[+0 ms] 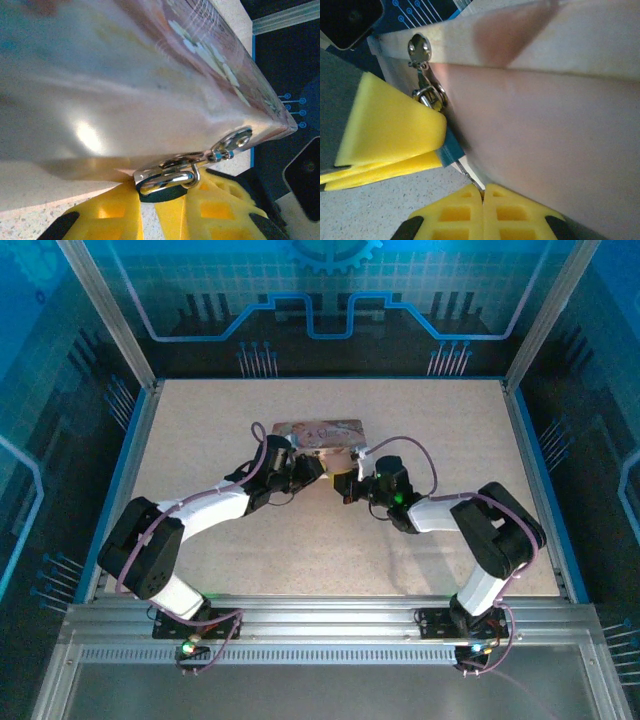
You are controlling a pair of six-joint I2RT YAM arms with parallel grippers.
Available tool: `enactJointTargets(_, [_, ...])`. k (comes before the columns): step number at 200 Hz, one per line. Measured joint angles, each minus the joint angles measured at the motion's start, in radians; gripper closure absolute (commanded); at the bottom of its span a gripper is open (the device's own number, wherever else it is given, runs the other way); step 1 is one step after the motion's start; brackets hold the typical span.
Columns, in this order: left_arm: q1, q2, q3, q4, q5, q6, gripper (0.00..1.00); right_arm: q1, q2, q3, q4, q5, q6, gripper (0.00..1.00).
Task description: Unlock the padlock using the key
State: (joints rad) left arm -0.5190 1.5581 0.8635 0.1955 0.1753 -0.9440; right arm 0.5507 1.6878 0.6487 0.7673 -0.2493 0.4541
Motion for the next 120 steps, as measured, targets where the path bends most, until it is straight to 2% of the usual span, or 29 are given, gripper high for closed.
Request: enactJointTargets(120, [0.000, 0.005, 0.000, 0.026, 0.013, 0.000, 0.88, 0.007, -0.005, 0.016, 0.002, -0.009, 0.014, 1.00])
